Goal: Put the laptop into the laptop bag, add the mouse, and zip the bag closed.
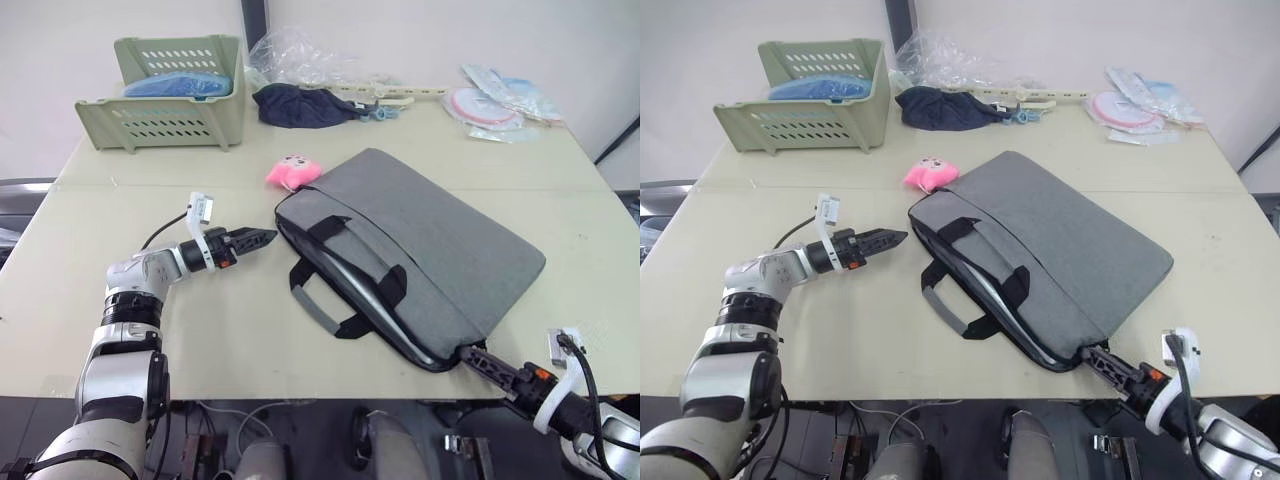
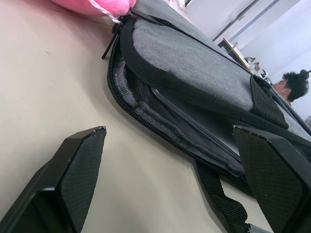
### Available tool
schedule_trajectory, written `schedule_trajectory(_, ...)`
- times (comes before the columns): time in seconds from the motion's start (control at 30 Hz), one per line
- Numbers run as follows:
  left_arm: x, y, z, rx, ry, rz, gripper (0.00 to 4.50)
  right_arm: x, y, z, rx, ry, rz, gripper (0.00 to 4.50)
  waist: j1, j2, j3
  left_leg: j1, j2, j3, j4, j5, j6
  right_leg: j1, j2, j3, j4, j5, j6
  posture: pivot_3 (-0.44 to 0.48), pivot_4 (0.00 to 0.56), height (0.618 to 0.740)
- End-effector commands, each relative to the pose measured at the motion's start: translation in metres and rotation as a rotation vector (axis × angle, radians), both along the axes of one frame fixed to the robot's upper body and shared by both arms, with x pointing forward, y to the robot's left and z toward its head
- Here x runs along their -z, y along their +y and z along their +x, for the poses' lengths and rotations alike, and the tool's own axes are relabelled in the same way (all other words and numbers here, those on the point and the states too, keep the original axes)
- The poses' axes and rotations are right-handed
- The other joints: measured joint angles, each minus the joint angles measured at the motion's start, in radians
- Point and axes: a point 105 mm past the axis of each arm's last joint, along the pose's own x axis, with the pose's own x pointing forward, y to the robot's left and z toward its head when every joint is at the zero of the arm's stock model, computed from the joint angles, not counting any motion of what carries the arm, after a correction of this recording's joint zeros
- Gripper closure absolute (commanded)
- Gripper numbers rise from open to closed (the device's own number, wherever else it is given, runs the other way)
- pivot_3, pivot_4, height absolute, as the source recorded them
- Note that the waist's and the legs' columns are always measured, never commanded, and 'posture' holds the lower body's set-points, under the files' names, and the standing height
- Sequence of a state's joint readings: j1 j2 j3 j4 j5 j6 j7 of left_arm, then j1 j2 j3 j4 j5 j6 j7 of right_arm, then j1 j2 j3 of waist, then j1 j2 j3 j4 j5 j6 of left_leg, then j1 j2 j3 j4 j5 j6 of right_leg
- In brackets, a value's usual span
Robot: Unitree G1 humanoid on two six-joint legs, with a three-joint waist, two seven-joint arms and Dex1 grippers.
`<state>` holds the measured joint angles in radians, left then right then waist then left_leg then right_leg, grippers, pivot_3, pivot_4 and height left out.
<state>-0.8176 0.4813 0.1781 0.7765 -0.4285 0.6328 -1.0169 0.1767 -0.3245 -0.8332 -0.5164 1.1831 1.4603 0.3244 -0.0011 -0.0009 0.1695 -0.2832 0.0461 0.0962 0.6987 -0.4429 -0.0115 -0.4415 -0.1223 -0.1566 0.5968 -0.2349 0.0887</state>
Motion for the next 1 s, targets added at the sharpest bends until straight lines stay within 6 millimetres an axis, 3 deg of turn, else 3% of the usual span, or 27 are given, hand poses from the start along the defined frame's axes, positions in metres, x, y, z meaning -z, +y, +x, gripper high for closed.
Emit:
schedule_trajectory(0.03,0.006,-0.002,-0.002,0.002,0.013,0.013,0.00,-0.009,-0.007,0.005,0.047,-0.048,0.033,1.80,0.000,0.000,0.000,0.000,0.000,0.000,0.000,0.000,0.000,0.000,0.000,0.000,0.000,0.000,0.000,0.000,0.150,0.740)
schedule_trajectory(0.67,0.013,-0.004,-0.006,0.006,0.021,0.030,0.00,-0.013,-0.005,-0.016,0.039,-0.001,0.159,1.80,0.001,0.000,0.000,0.000,0.000,0.000,-0.001,0.000,0.001,0.000,0.000,0.000,-0.002,0.000,0.000,0.000,0.150,0.740)
schedule_trajectory(1.0,0.013,-0.006,-0.007,0.009,0.022,0.032,0.00,-0.007,-0.006,-0.007,0.071,0.009,0.160,1.80,0.002,0.000,0.000,0.000,0.000,0.000,-0.001,-0.001,0.001,0.001,0.000,0.000,-0.002,0.000,0.000,0.000,0.150,0.740)
